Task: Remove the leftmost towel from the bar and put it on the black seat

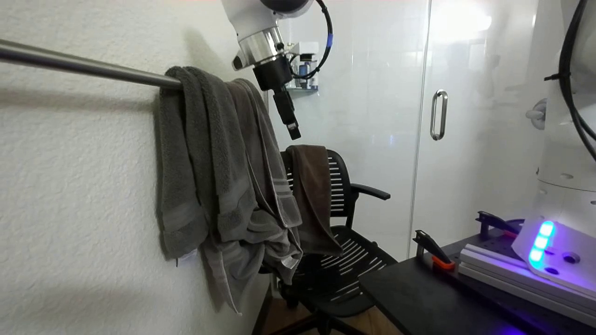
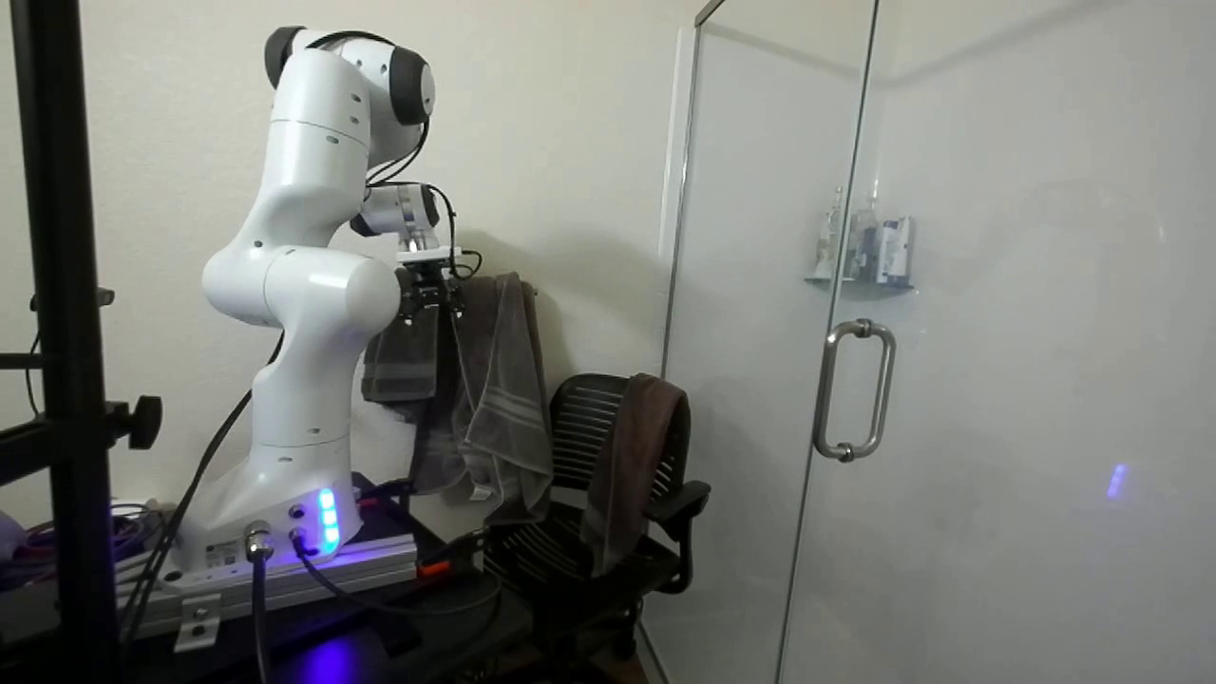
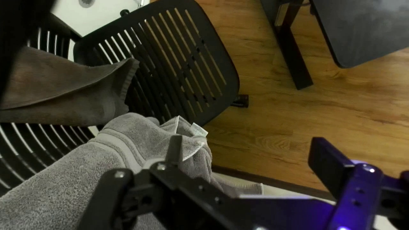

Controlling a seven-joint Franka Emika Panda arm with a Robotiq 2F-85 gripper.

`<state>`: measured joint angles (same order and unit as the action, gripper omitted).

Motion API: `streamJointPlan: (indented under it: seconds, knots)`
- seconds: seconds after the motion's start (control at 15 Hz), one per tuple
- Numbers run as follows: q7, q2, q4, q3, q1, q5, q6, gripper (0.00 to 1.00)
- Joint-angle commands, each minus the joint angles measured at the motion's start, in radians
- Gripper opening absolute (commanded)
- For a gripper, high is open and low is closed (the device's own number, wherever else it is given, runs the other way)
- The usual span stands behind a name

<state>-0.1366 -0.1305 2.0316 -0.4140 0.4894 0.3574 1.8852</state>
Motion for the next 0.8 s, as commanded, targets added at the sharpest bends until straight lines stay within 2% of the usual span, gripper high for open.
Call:
streamJointPlan:
  seconds: [0.0, 0.07, 0.27, 0.33, 0.4, 0.47, 0.73]
  knots:
    - [0.124, 0.189, 0.220, -0.015, -0.020, -0.082, 0.185, 1.00]
    - [0.090, 0.074, 0.085, -0.024, -0.004, -0.039, 0.085, 1.00]
    - [0.099, 0.103, 0.108, -0.028, -0.005, -0.044, 0.096, 1.00]
    - [0.109, 0.055, 0.063, -0.024, -0.007, -0.024, 0.038, 1.00]
    - [0.045, 0.052, 0.060, -0.022, -0.010, -0.029, 0.055, 1.00]
    - [0.000, 0.072, 0.074, -0.027, -0.008, 0.018, 0.142, 1.00]
    - [-0.021, 0.132, 0.116, -0.038, 0.003, 0.120, 0.303, 1.00]
